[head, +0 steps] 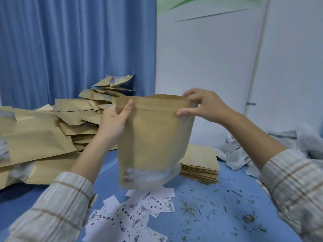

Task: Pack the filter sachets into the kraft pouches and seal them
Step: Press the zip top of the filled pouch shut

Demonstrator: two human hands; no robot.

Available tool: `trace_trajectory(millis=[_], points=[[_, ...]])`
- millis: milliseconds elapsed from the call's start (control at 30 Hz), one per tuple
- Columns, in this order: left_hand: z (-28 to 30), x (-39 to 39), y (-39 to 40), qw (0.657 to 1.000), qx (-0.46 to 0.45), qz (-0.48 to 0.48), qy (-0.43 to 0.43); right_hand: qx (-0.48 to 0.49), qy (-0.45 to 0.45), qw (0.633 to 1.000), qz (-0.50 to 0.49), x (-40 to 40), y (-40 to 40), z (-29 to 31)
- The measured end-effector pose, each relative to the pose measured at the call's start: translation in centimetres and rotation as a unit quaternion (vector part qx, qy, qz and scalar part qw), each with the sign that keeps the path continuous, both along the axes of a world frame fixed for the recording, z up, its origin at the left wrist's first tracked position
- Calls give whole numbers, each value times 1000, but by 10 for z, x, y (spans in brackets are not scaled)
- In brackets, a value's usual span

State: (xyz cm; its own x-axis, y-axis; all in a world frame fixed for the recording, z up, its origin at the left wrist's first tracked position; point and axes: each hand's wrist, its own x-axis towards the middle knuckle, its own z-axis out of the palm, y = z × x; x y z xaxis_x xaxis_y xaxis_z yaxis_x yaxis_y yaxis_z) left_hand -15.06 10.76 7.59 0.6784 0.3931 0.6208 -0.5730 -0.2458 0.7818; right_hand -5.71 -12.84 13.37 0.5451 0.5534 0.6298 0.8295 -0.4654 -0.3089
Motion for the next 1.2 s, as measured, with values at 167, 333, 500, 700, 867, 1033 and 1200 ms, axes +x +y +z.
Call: trace_trajectory(millis=[167, 333, 500, 700, 867, 1033, 1200], points=[[-4, 4, -2, 1000, 9, 16, 17, 49, 31, 998, 9, 11, -20, -2], [-18, 14, -13, 996, -50, 18, 71, 46, 36, 998, 21, 8, -24, -4], [-28, 14, -36, 998, -2, -29, 61, -117, 60, 991, -4, -7, 5, 0], [-36, 11, -41, 990, -96, -88, 53, -193, -28, 981, 3, -10, 41, -5], [-46, 14, -46, 998, -41, 43, 13, -196, -19, 980, 20, -12, 48, -13], [-47, 16, -54, 997, -22, 75, -18, -145, -39, 988, 25, -13, 53, -15], [-48, 17, -48, 995, -42, 79, -40, -122, 12, 992, 20, -7, 36, -13]])
